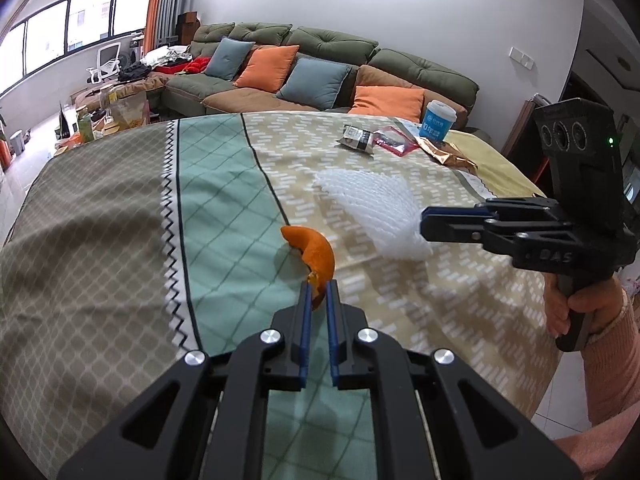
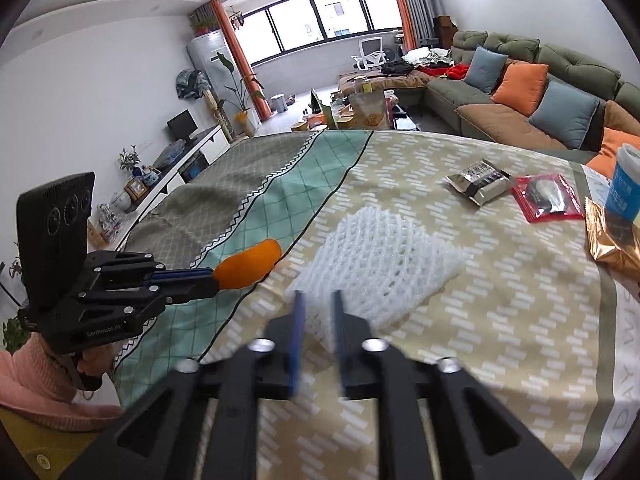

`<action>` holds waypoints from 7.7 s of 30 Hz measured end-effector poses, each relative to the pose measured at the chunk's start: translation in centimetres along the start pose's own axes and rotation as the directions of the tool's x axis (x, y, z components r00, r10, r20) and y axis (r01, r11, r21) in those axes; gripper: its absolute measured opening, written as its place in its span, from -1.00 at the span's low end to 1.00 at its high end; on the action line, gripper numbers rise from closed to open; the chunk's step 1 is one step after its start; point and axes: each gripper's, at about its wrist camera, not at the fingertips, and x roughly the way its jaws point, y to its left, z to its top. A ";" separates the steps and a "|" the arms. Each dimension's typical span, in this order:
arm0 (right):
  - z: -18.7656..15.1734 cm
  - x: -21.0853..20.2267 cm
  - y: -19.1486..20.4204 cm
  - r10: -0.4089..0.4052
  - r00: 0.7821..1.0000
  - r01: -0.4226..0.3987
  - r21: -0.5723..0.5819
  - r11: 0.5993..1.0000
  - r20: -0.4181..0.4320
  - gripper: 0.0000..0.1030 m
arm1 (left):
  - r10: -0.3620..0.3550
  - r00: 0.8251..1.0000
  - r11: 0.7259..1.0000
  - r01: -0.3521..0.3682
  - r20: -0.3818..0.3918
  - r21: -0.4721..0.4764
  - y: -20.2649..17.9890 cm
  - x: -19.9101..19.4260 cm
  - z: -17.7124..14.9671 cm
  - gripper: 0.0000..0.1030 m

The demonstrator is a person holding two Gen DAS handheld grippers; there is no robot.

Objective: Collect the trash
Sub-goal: 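Grasp the white foam fruit net with the right gripper and lift it, then carry the orange peel and the foam net over to the teal bin with both grippers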

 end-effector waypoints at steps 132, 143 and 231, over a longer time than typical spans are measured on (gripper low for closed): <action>0.9 1.9 7.6 0.263 0.955 -0.278 0.105 0.955 0.140 -0.79 | 0.095 0.988 0.984 -0.075 0.120 -0.159 5.0 -9.1 -6.5 -0.75; 1.4 3.1 8.9 0.308 0.942 -0.320 0.083 0.944 0.132 -0.79 | 0.139 0.980 0.975 -0.110 0.144 -0.192 5.8 -11.4 -7.3 -0.75; 4.8 12.6 22.1 0.511 0.858 -0.514 -0.066 0.855 -0.051 -0.79 | 0.419 0.893 0.864 -0.336 0.164 -0.375 13.7 -21.1 -12.4 -0.74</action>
